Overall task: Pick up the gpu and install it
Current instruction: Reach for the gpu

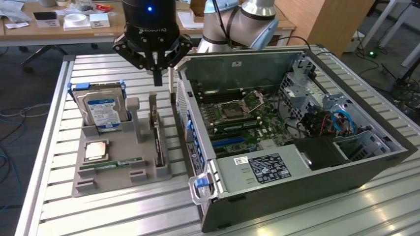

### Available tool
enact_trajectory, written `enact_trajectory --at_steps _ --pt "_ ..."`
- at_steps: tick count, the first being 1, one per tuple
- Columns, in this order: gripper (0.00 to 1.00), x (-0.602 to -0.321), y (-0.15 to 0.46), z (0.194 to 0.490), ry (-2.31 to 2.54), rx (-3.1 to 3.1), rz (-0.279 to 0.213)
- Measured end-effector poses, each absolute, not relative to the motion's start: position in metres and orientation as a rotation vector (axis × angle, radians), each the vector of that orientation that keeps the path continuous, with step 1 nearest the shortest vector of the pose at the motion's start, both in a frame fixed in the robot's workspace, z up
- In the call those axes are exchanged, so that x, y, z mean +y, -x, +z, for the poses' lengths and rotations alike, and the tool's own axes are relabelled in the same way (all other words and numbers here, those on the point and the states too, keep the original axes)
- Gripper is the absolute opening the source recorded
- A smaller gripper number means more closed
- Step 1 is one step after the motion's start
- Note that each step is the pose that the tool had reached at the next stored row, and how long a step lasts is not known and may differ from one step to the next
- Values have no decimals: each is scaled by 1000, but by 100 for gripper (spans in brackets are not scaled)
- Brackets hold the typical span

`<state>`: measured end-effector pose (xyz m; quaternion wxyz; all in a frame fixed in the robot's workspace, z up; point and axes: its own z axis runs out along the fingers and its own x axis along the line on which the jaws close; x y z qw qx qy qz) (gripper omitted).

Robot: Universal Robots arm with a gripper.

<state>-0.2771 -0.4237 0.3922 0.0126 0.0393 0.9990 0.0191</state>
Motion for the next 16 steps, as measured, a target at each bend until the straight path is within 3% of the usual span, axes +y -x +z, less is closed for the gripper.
enact_trajectory --at_steps 16 --pt "11 -434 283 392 -122 3113 43"
